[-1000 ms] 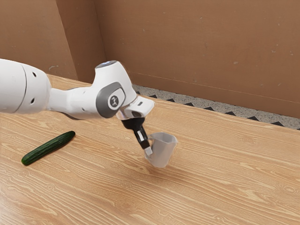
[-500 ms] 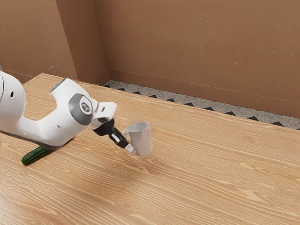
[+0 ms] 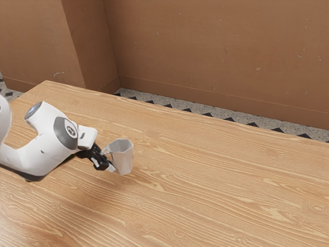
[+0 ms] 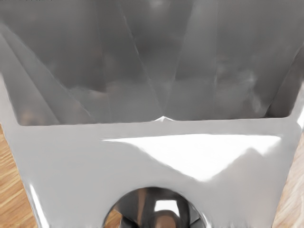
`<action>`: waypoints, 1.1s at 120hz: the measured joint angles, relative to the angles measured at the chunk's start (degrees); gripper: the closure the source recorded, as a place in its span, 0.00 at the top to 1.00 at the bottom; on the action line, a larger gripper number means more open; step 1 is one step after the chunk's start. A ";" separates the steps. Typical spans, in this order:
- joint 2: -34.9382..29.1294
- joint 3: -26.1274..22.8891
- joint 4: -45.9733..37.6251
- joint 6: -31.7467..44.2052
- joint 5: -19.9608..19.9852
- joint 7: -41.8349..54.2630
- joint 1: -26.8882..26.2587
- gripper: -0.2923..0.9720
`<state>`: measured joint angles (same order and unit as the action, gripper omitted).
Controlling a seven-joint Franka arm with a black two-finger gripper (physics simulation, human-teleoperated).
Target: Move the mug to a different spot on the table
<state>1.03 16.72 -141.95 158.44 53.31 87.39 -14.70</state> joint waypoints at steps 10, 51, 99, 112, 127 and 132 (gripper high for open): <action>-0.03 0.48 -0.56 0.94 0.09 2.31 0.31 0.15; 2.88 0.83 -0.03 2.47 0.61 9.64 -0.91 0.15; 5.87 0.89 1.37 2.74 1.32 14.73 -0.30 0.15; 6.77 0.87 1.79 2.73 1.55 15.65 -0.31 0.15; 7.38 0.91 1.93 2.42 1.95 16.51 -0.35 0.23; 7.46 0.94 1.97 2.15 1.98 16.73 -0.36 0.28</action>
<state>8.48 17.66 -139.97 160.59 55.29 104.12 -15.05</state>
